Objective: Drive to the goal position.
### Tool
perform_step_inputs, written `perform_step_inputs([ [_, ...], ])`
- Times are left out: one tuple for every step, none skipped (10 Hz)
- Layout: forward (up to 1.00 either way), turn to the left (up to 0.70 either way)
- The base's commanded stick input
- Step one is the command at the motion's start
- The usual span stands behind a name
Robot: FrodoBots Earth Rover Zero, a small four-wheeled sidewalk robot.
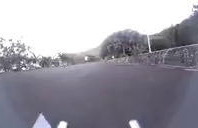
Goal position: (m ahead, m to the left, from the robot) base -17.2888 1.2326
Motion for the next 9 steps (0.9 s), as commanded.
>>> perform_step_inputs([
  [0.7,-0.13],
  [0.7,-0.21],
  [0.7,-0.28],
  [0.7,-0.35],
  [0.7,-0.35],
  [0.7,-0.35],
  [0.7,-0.35],
  [0.7,-0.35],
  [0.7,-0.35],
])
